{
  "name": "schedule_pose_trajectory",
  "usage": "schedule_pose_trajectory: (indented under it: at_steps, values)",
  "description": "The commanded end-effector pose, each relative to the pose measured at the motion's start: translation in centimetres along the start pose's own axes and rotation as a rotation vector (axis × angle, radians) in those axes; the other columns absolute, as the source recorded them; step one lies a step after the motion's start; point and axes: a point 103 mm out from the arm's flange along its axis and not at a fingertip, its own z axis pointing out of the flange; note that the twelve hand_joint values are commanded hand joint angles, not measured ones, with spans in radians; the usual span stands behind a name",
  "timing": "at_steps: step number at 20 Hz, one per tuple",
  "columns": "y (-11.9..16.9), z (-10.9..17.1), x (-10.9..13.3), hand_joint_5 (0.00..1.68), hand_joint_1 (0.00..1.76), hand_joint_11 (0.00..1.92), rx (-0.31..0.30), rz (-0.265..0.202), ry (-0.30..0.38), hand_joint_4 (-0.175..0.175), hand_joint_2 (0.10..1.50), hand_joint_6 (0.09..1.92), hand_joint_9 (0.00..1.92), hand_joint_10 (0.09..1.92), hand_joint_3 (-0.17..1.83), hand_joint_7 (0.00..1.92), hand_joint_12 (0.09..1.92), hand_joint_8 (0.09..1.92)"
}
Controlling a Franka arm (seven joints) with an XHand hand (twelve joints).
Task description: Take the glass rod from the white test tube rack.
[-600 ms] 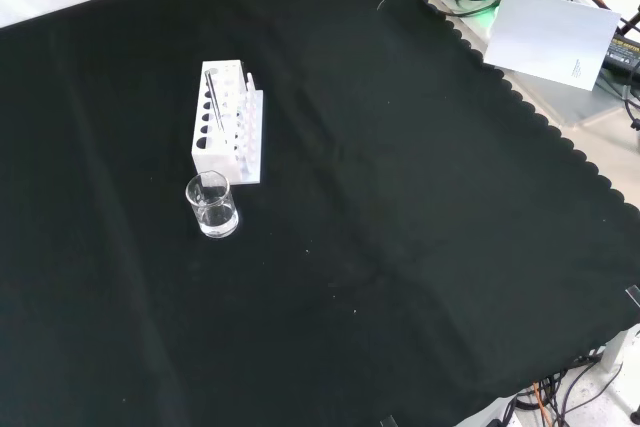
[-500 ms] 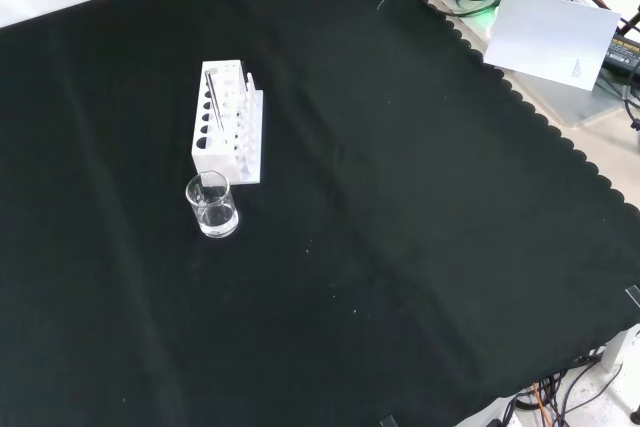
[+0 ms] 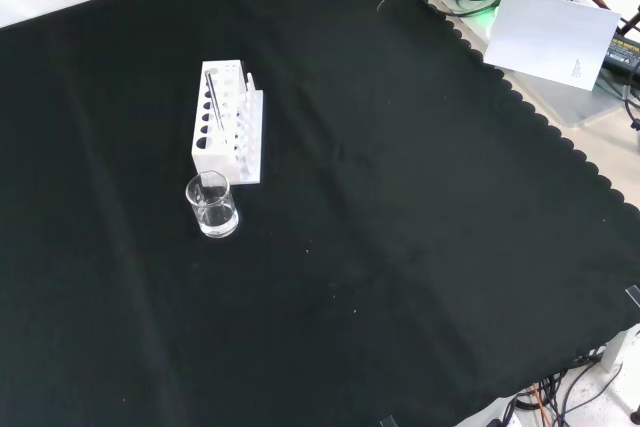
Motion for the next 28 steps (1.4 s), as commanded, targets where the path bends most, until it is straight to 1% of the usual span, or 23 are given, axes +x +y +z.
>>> schedule_pose_trajectory:
  at_steps: [1,6,10,13,17,23,26,28]
  values:
    - [-0.7,-0.9,0.8,0.17,0.62,0.14,-0.037,-0.022,-0.001,-0.119,0.79,0.09,0.15,0.88,0.47,0.0,1.46,0.81]
    - [1.1,-0.1,1.0,0.18,0.63,0.19,-0.025,-0.04,0.003,-0.122,0.79,0.09,0.2,0.89,0.48,0.04,1.46,0.84]
    - [3.7,0.8,1.0,0.23,0.65,0.29,-0.023,-0.044,0.007,-0.127,0.78,0.09,0.32,0.87,0.49,0.14,1.43,0.86]
    - [5.8,1.2,1.1,0.25,0.66,0.35,-0.045,-0.059,0.016,-0.132,0.78,0.09,0.4,0.86,0.5,0.2,1.41,0.87]
    - [8.5,1.5,1.1,0.28,0.68,0.43,-0.068,-0.086,0.031,-0.139,0.78,0.09,0.56,0.84,0.5,0.29,1.39,0.88]
    - [12.3,2.6,0.9,0.35,0.69,0.55,-0.084,-0.093,0.023,-0.154,0.78,0.09,0.77,0.86,0.51,0.48,1.37,0.91]
    - [13.9,3.0,0.9,0.42,0.7,0.66,-0.092,-0.101,0.018,-0.166,0.79,0.09,0.88,0.89,0.51,0.61,1.34,0.93]
    - [15.1,3.2,0.8,0.46,0.7,0.71,-0.081,-0.103,0.031,-0.172,0.8,0.11,0.92,0.91,0.52,0.66,1.34,0.94]
